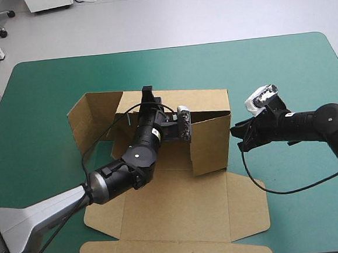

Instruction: Fold the box

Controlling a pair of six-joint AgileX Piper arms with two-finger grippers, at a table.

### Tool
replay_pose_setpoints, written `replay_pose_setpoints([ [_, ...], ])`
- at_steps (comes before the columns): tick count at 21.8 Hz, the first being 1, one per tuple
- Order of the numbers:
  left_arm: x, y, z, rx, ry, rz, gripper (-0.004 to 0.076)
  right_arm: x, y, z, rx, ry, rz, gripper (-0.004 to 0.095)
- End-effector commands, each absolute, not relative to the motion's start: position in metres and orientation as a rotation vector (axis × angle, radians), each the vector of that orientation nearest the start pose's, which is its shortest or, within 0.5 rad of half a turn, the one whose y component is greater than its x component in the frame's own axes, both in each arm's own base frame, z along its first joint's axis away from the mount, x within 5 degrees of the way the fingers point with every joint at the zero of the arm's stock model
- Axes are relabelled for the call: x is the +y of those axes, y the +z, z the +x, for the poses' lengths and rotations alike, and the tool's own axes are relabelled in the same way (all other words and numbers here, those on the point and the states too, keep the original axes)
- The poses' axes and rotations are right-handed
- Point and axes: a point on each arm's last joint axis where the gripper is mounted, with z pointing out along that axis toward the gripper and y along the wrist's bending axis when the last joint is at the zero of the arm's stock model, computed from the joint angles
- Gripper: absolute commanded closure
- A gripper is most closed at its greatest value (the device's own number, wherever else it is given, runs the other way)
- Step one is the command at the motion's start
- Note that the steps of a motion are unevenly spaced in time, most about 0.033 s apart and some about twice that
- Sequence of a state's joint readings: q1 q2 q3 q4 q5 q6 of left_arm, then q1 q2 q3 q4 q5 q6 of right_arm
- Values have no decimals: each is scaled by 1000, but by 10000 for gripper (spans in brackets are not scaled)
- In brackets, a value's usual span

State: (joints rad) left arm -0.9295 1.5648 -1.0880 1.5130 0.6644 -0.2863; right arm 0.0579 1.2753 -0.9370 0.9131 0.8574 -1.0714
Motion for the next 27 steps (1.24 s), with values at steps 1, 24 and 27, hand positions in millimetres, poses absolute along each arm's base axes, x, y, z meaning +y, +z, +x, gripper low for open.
replay_pose_setpoints([
  [1,-240,322,246,1263,837,1457,738,72,324,240,2134,676,-747,691],
  [24,-246,334,248,1297,801,1409,731,73,322,254,2100,700,-639,332],
  [27,-250,329,252,1307,830,1438,731,71,324,258,2078,685,-577,333],
])
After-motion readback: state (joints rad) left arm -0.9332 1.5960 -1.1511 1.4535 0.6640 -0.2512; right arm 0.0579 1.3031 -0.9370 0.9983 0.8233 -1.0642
